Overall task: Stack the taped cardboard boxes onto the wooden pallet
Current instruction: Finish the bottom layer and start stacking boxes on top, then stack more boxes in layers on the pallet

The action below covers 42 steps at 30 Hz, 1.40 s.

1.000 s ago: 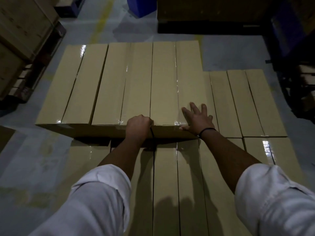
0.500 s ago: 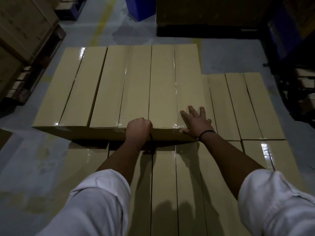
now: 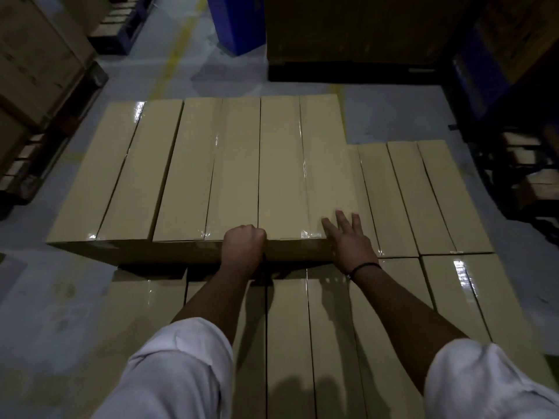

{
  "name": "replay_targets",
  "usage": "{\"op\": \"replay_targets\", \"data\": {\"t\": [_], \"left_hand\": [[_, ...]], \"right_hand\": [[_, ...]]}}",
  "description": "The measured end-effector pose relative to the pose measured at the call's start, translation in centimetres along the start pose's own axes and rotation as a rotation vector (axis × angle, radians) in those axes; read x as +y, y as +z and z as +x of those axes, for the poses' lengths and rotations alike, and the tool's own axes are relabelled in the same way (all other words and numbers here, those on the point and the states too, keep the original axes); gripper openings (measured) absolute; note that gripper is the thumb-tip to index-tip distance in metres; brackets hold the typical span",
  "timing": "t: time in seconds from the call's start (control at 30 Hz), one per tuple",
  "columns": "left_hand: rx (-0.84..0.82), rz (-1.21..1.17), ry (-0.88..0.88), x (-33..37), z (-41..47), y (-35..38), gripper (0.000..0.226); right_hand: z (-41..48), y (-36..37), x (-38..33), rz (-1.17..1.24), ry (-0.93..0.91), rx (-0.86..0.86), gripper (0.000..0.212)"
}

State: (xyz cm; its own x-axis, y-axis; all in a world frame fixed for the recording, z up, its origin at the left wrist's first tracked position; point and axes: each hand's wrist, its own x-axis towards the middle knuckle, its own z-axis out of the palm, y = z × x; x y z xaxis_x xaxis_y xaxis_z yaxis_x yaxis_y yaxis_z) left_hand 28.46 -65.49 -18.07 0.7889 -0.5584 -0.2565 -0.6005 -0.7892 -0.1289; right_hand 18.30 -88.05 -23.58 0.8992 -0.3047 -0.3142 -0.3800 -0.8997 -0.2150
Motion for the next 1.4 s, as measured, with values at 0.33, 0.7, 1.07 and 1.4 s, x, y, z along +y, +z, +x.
{"op": "replay_targets", "data": {"t": [0.33,0.7,1.07,1.4], "left_hand": [[0.062,-0.175,-0.035,-1.1,-1.1,-1.3,0.014],[0.151,-0.402,-0.022,-3.4,-14.7,-4.5,0.025],[0.229,-0.638,-0.303,-9.0,-29.6,-2.9,0.026],[0.343,-0.669,-0.581,-7.4,-44.1,-1.6,0.024]], "right_hand": [[-6.0,-2.2,-2.3,0.069,-0.004,-0.038,0.064],[-17.7,-4.5,-10.8,0.153,0.098,0.036,0.064],[-23.9,-4.1,-17.0,0.240,-0.021,0.138,0.057],[-31.4,-3.2,-23.1,0.183,-0.425,0.070,0.053]]}}
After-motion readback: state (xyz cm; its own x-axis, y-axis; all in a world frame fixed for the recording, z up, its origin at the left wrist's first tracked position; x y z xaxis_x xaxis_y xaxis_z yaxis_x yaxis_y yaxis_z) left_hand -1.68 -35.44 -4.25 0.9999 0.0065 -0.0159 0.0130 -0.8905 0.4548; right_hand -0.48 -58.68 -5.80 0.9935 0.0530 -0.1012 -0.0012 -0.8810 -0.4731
